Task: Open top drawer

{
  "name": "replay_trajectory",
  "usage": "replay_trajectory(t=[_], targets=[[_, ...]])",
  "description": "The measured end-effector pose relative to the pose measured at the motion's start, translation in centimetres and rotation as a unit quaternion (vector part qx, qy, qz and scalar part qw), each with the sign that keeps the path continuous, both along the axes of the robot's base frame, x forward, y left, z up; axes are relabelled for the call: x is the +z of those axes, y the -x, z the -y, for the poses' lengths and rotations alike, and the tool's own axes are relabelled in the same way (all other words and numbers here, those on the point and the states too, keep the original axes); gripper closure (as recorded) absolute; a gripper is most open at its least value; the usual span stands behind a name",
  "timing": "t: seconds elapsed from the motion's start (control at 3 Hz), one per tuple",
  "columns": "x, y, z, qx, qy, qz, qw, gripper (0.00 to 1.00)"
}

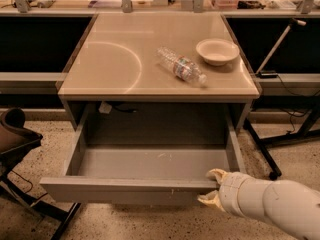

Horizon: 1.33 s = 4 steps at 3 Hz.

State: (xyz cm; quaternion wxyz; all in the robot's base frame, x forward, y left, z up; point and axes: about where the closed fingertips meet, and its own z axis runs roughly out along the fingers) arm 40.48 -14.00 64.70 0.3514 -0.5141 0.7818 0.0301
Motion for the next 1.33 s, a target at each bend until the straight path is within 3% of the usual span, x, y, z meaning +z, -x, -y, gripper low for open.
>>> replay_trajectory(t=[1.33], targets=[[0.09, 0.66, 0.19, -0.002, -0.001, 0.002, 1.0000, 1.00]])
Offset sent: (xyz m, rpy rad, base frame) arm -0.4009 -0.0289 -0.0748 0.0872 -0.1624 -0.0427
